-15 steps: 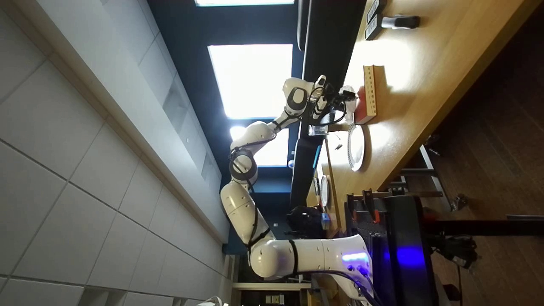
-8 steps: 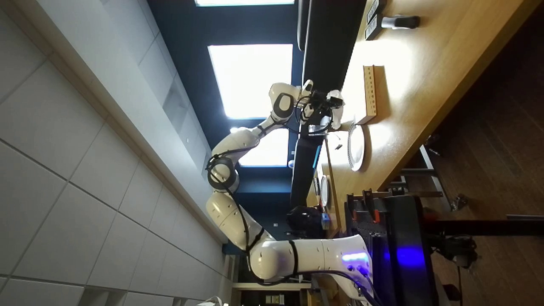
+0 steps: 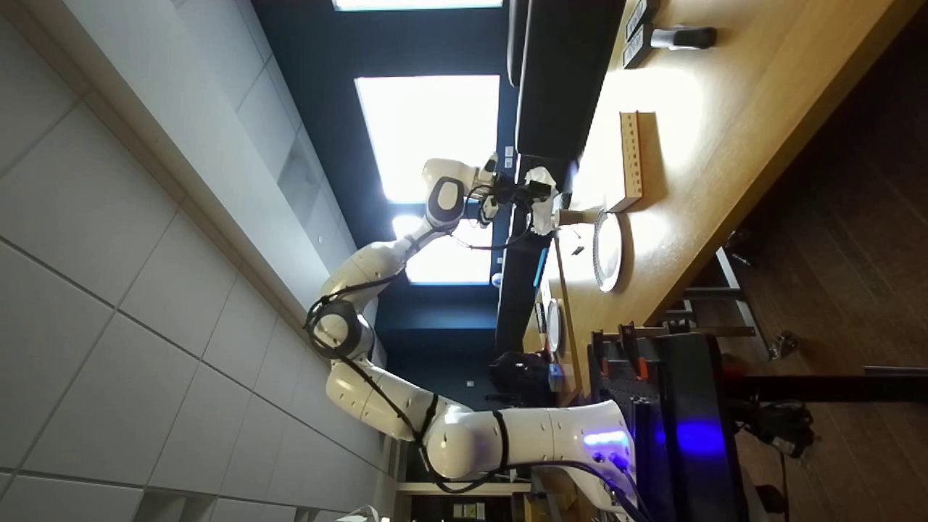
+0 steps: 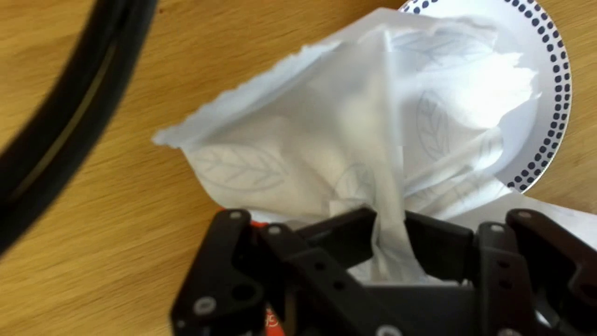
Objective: Use the tissue to wipe the cover of the book
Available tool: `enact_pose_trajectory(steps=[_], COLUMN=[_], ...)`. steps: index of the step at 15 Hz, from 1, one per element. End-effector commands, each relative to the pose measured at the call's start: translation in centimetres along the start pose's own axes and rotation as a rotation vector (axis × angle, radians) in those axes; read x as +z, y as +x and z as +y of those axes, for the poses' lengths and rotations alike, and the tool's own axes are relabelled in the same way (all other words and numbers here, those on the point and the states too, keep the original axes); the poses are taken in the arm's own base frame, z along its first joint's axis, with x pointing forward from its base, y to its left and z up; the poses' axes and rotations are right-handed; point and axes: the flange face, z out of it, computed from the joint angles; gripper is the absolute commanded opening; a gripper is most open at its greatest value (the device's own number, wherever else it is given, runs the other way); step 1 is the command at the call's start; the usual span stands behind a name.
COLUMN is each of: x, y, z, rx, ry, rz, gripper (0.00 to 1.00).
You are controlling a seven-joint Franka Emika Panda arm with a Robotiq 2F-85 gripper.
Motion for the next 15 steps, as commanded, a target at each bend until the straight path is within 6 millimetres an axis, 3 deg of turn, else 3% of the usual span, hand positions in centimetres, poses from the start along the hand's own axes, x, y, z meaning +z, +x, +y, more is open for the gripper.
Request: enact_pose_trajectory(steps=[1, 6, 7, 8, 11, 15], x=[-5.5, -9.7, -10.4, -11.0, -12.5, -13.6], y=[-5.7, -12.3, -13.8, -15.3, -19.2, -21.3], z=[0.9, 4.7, 5.7, 6.9, 9.4, 10.2], rx=[0.067, 0.189, 0.221, 0.245, 0.293, 0.280], ry=[0.007, 0.028, 0.033, 0.034, 0.054, 0.055], rz=[0.043, 0.072, 0.067, 0.063, 0.035, -0.006], gripper=[0.00, 0.00, 0.25, 0.25, 0.46, 0.74])
